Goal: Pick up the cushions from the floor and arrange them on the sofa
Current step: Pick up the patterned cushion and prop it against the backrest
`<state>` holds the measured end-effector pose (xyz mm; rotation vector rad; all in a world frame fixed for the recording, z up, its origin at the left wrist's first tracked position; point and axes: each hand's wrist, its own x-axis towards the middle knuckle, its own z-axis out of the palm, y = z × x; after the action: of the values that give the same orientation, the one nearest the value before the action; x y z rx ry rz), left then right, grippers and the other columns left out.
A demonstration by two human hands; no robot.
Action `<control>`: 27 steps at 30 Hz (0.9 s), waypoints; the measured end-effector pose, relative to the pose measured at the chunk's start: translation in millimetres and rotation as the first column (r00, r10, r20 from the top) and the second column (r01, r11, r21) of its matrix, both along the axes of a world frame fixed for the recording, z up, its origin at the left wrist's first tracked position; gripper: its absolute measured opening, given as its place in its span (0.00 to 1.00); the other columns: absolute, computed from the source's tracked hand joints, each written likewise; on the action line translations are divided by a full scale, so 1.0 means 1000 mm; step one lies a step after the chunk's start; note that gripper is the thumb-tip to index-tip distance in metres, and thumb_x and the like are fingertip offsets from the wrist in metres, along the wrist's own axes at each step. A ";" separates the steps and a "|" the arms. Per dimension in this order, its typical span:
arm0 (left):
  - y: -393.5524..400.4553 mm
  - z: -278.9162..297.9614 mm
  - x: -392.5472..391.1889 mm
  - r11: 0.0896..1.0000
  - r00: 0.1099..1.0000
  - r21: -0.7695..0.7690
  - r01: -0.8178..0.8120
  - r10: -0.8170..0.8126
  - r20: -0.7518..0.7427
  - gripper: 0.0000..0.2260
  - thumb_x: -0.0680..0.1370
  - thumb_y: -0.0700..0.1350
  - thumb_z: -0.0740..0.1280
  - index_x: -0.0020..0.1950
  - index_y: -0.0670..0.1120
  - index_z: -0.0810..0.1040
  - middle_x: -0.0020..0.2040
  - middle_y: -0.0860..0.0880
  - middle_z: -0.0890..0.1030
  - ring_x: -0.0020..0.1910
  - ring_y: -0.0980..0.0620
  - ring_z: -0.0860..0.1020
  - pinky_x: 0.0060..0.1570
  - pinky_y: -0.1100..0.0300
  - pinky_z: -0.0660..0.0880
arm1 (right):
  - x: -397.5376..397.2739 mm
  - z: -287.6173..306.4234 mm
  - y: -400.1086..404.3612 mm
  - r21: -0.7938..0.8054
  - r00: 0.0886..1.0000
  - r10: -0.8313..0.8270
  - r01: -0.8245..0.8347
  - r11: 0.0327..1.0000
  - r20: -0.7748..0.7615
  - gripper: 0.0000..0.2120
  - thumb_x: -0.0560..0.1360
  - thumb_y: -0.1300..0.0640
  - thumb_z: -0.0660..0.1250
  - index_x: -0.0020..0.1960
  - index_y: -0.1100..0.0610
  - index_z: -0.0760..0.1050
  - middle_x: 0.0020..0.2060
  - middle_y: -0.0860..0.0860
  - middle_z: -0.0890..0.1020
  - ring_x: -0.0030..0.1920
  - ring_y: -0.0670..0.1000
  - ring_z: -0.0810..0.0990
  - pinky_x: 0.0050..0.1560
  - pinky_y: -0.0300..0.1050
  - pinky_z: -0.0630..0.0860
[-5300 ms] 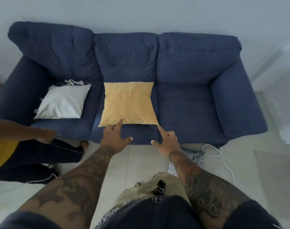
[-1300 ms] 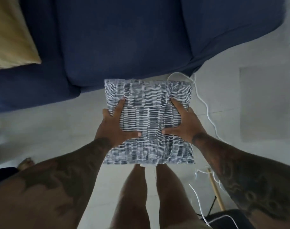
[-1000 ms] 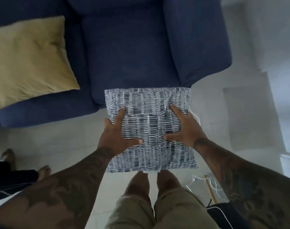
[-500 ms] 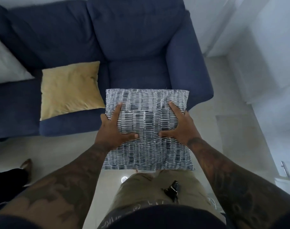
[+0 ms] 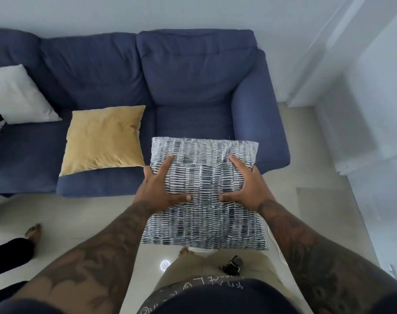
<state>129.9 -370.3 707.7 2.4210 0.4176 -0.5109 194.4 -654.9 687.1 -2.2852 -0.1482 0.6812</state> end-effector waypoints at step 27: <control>0.004 -0.008 0.136 0.983 0.983 -0.027 -0.183 0.183 0.008 0.59 0.57 0.76 0.77 0.78 0.76 0.44 0.76 0.44 0.55 0.71 0.33 0.72 0.66 0.41 0.76 | 0.188 -0.001 0.017 0.038 0.986 0.160 -0.162 0.986 0.049 0.63 0.54 0.31 0.84 0.82 0.34 0.55 0.76 0.52 0.66 0.77 0.55 0.66 0.76 0.51 0.65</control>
<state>266.0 -366.1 699.3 2.3307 0.6183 -0.4198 382.6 -638.2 685.7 -2.2666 -0.3684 0.7018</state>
